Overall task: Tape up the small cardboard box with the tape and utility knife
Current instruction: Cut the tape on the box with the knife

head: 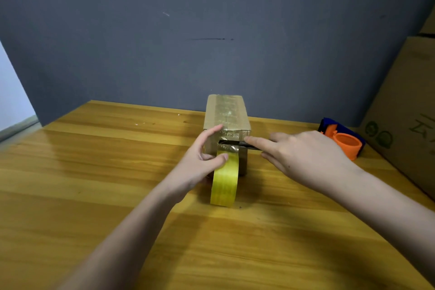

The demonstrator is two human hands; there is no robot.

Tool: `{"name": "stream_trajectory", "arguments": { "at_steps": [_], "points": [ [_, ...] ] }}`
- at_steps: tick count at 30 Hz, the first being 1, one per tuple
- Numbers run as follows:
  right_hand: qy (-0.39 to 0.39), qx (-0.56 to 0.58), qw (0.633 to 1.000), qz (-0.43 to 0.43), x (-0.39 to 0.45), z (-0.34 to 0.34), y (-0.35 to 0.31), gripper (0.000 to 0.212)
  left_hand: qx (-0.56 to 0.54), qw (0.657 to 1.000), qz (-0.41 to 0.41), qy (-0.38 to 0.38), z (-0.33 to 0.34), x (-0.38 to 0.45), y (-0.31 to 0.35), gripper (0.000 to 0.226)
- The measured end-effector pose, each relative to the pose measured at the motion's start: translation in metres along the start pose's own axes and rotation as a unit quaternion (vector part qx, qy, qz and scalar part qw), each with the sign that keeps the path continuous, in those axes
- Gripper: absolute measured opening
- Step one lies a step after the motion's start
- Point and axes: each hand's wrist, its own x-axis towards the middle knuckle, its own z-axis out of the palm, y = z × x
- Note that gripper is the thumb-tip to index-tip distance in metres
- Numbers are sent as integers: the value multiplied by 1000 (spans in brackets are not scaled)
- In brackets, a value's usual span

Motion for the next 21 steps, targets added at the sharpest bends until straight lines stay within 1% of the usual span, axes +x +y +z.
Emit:
{"name": "stream_trajectory", "arguments": {
  "at_steps": [2, 6, 9, 14, 21],
  "points": [
    [10, -1, 1000, -6, 1, -1, 1, 47, -3, 1000, 0, -2, 0, 0, 0, 59],
    [61, -6, 998, -9, 3, 4, 2, 46, 1, 1000, 2, -7, 0, 0, 1, 60],
    [77, -30, 997, -8, 7, 9, 2, 52, 6, 1000, 3, -8, 0, -1, 2, 60],
    [76, -32, 997, -11, 9, 9, 2, 53, 8, 1000, 7, -5, 0, -1, 1, 58],
    [53, -43, 998, -8, 9, 7, -1, 63, 12, 1000, 6, -4, 1, 0, 2, 58]
  ]
}}
